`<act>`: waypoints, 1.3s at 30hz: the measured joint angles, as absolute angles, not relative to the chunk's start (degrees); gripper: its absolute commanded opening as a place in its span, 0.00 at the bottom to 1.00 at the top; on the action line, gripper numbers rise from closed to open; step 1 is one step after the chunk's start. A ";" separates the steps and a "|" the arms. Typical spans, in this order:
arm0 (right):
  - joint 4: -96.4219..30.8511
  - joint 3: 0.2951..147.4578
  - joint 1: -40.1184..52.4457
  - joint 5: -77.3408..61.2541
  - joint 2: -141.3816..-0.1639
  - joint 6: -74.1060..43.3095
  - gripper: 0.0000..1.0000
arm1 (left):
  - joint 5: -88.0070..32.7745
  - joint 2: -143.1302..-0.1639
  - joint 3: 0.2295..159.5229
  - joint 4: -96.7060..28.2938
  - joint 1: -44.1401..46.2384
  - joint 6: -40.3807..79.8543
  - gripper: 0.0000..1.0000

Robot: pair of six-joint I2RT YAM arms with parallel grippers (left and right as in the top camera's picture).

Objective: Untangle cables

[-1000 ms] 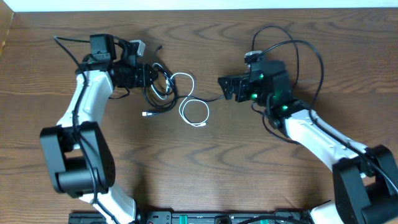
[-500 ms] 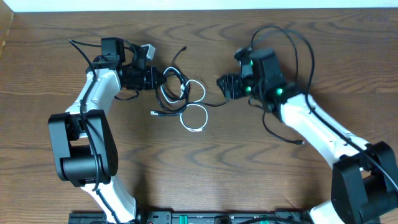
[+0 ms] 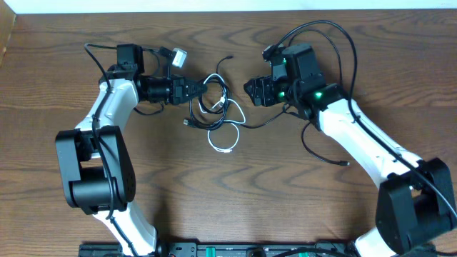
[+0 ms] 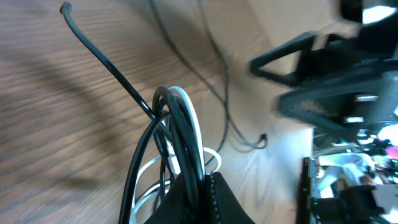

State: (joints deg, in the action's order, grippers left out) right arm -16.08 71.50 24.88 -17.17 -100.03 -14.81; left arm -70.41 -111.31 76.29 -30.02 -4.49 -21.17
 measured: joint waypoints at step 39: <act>-11.60 71.50 26.59 -16.01 -109.12 -14.37 0.20 | -75.07 -111.37 76.25 -28.80 4.43 -18.37 0.07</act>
